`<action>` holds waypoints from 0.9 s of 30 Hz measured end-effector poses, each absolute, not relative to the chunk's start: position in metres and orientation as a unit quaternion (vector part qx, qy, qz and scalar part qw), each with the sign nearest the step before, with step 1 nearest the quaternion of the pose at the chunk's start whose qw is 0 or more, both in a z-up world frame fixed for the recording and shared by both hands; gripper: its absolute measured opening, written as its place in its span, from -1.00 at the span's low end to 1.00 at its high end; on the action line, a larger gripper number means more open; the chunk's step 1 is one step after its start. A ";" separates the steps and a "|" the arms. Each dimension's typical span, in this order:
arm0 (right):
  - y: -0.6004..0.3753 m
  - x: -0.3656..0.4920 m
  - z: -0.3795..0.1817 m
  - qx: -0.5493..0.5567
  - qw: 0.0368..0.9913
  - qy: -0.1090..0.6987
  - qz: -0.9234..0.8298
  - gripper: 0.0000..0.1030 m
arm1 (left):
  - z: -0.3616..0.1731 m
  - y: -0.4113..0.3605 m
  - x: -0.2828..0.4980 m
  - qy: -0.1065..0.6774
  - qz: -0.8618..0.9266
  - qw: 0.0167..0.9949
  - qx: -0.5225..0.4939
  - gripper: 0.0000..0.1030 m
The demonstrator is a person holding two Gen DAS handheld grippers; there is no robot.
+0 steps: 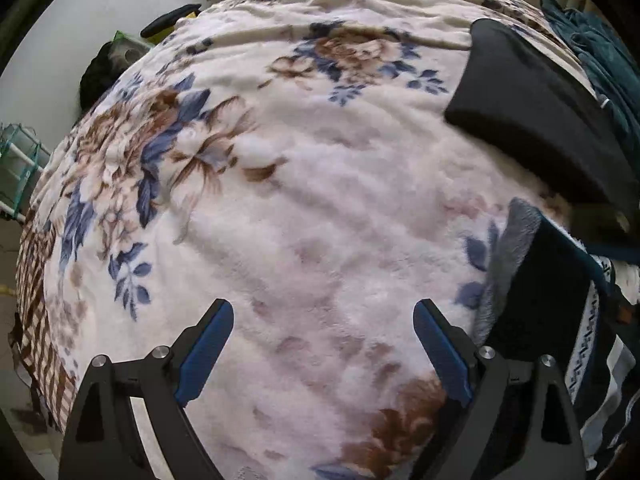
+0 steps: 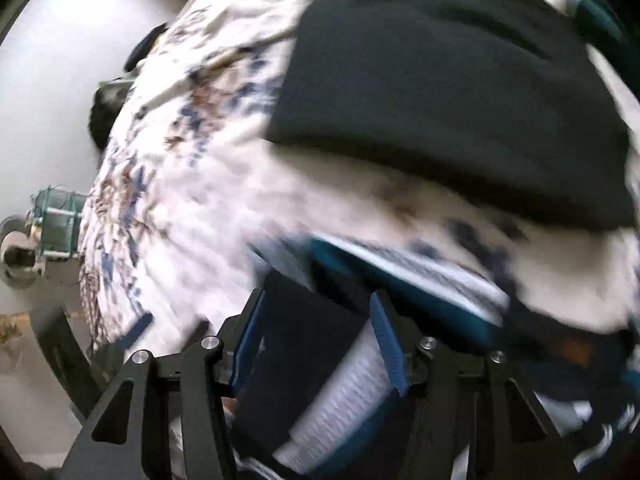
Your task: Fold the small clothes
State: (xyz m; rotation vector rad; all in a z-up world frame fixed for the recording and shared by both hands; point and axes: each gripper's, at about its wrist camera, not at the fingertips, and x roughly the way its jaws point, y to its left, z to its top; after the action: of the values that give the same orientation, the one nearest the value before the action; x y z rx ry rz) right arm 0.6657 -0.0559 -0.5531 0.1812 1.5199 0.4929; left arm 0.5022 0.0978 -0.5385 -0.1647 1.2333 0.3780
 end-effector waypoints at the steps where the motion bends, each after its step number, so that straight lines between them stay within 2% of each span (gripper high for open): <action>1: -0.042 0.672 -0.560 0.080 0.682 0.690 0.229 0.08 | -0.541 0.101 0.501 0.577 0.177 0.793 -0.085 0.79; 2: -0.030 0.676 -0.569 0.078 0.667 0.702 0.236 0.00 | -0.544 0.105 0.499 0.579 0.177 0.790 -0.094 0.79; 3: -0.021 0.677 -0.575 0.073 0.661 0.706 0.242 -0.54 | -0.545 0.107 0.498 0.581 0.176 0.788 -0.100 0.79; 4: -0.015 0.678 -0.577 0.061 0.662 0.708 0.239 -0.88 | -0.546 0.108 0.496 0.583 0.174 0.786 -0.106 0.79; 9: -0.050 0.691 -0.572 0.065 0.708 0.687 0.151 -0.89 | -0.541 0.110 0.492 0.578 0.154 0.793 -0.114 0.79; 10: -0.058 0.693 -0.570 0.076 0.709 0.688 0.137 -0.85 | -0.539 0.109 0.491 0.577 0.148 0.795 -0.117 0.79; 11: -0.070 0.693 -0.567 0.091 0.703 0.694 0.127 -0.68 | -0.538 0.107 0.492 0.577 0.139 0.796 -0.121 0.79; 12: -0.084 0.691 -0.564 0.121 0.688 0.702 0.134 -0.29 | -0.535 0.105 0.492 0.576 0.131 0.797 -0.124 0.79; 14: -0.106 0.684 -0.551 0.146 0.692 0.692 0.144 0.13 | -0.530 0.098 0.494 0.573 0.114 0.802 -0.124 0.79; 17: -0.134 0.660 -0.542 0.103 0.701 0.693 0.132 0.14 | -0.519 0.084 0.500 0.559 0.097 0.816 -0.112 0.79; 22: -0.161 0.615 -0.560 0.067 0.680 0.724 0.090 0.14 | -0.520 0.053 0.531 0.557 0.060 0.824 -0.083 0.79; 24: -0.192 0.590 -0.555 0.115 0.694 0.710 0.039 0.13 | -0.529 0.039 0.550 0.558 0.045 0.827 -0.060 0.79; 27: -0.246 0.552 -0.544 0.197 0.708 0.678 -0.034 0.14 | -0.552 0.023 0.570 0.571 0.056 0.818 0.027 0.79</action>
State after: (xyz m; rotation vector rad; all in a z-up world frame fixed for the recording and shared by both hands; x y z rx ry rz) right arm 0.5521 -0.2462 -0.5436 0.4386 1.5047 -0.0749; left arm 0.5703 0.0225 -0.5521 0.0575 1.2172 0.1200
